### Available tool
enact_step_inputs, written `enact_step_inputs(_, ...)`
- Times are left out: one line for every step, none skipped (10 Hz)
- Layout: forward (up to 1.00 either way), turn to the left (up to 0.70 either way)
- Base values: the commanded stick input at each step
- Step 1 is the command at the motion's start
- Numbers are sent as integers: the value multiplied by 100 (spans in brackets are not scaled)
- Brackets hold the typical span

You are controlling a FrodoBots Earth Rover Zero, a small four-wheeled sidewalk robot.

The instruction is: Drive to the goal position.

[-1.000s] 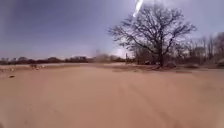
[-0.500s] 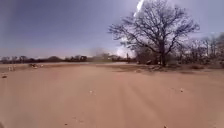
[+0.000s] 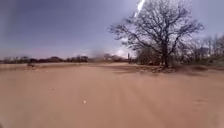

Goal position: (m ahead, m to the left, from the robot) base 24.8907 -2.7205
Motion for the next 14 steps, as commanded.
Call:
enact_step_inputs(100,-27)
enact_step_inputs(100,0)
enact_step_inputs(100,0)
enact_step_inputs(100,0)
enact_step_inputs(100,0)
enact_step_inputs(100,0)
enact_step_inputs(100,0)
enact_step_inputs(100,0)
enact_step_inputs(100,0)
enact_step_inputs(100,0)
enact_step_inputs(100,0)
enact_step_inputs(100,0)
enact_step_inputs(100,0)
enact_step_inputs(100,0)
